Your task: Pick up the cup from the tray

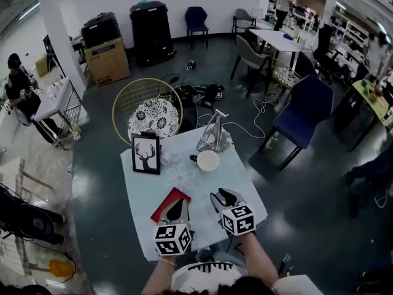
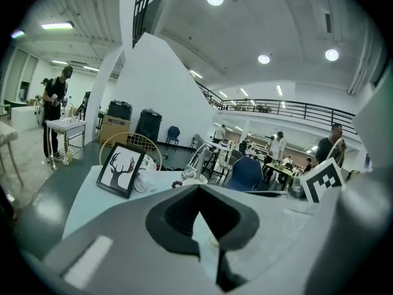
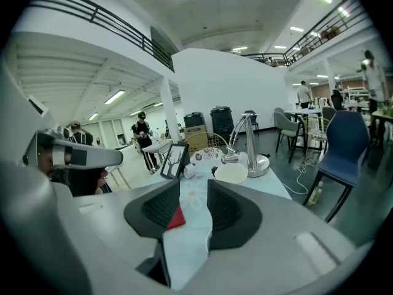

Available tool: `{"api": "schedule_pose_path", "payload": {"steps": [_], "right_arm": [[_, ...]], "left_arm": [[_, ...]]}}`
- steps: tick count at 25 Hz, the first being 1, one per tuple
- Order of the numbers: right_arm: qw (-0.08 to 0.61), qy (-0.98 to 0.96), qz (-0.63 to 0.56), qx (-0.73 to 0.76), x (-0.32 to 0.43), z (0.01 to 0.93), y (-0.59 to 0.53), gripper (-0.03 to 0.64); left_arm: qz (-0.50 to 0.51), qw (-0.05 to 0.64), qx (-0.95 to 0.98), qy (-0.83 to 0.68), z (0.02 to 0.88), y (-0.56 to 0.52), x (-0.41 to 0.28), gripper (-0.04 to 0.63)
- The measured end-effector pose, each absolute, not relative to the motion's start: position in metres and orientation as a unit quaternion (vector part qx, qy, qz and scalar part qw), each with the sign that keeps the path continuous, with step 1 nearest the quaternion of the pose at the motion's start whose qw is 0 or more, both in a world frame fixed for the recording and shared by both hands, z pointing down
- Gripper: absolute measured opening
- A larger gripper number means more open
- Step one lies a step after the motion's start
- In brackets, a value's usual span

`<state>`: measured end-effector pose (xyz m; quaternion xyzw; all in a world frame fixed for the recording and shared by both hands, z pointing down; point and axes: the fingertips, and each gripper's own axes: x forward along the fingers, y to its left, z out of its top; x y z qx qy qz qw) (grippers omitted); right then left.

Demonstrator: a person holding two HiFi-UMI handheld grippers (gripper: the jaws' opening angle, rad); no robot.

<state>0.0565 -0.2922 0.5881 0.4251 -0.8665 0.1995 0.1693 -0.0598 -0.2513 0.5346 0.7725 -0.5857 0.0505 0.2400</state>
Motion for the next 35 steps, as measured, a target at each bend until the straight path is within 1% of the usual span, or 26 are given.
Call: {"api": "schedule_pose_path", "payload": {"steps": [3, 5, 8, 18, 27, 35], "right_arm": [[0.176, -0.863, 0.186, 0.436, 0.053, 0.584, -0.294, 0.103], [0.172, -0.860, 0.189, 0.441, 0.051, 0.582, -0.295, 0.027], [0.161, -0.862, 0.208, 0.432, 0.048, 0.584, -0.294, 0.025], [0.204, -0.861, 0.178, 0.431, 0.045, 0.592, -0.283, 0.025], [0.215, -0.860, 0.169, 0.431, 0.048, 0.591, -0.280, 0.024], [0.220, -0.860, 0.164, 0.430, 0.049, 0.591, -0.281, 0.023]], "left_arm": [[0.050, 0.237, 0.772, -0.588, 0.534, -0.251, -0.063, 0.002], [0.049, 0.236, 0.770, -0.591, 0.533, -0.251, -0.066, 0.002], [0.045, 0.235, 0.765, -0.598, 0.531, -0.253, -0.070, 0.002], [0.047, 0.231, 0.768, -0.595, 0.532, -0.247, -0.070, 0.001], [0.057, 0.220, 0.769, -0.598, 0.531, -0.242, -0.069, 0.002], [0.049, 0.227, 0.762, -0.604, 0.531, -0.240, -0.074, 0.002]]}}
